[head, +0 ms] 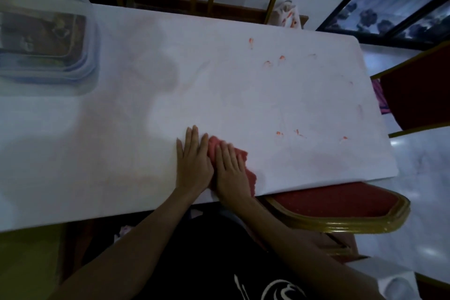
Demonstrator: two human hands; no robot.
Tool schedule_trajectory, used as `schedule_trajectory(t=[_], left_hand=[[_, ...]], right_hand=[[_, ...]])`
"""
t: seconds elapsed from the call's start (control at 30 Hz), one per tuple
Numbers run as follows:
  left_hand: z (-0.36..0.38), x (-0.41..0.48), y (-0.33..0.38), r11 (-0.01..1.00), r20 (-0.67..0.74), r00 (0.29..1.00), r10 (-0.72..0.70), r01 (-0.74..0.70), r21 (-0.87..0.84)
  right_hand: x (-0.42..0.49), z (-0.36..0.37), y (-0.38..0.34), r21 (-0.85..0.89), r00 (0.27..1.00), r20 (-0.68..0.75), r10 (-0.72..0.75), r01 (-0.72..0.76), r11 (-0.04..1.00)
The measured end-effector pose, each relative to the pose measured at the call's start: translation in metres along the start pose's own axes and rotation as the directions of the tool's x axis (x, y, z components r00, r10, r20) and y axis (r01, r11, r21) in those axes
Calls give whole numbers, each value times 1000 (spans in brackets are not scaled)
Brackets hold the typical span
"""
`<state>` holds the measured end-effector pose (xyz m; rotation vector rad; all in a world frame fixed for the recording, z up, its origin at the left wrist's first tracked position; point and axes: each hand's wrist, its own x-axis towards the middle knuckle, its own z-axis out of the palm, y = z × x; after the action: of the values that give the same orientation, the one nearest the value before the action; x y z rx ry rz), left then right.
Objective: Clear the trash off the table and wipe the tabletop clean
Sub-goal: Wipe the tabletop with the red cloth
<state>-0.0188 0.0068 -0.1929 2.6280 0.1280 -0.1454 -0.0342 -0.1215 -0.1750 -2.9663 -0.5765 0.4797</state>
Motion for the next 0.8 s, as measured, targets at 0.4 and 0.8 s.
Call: schedule_trajectory(t=[0.4, 0.8], left_hand=[[15, 46, 24, 993, -4, 1000, -30, 31, 118], [23, 154, 104, 990, -58, 988, -140, 141, 19]], right_hand=[[7, -34, 202, 94, 488, 99, 867, -872, 480], [47, -35, 148, 16, 978, -34, 206, -205, 979]])
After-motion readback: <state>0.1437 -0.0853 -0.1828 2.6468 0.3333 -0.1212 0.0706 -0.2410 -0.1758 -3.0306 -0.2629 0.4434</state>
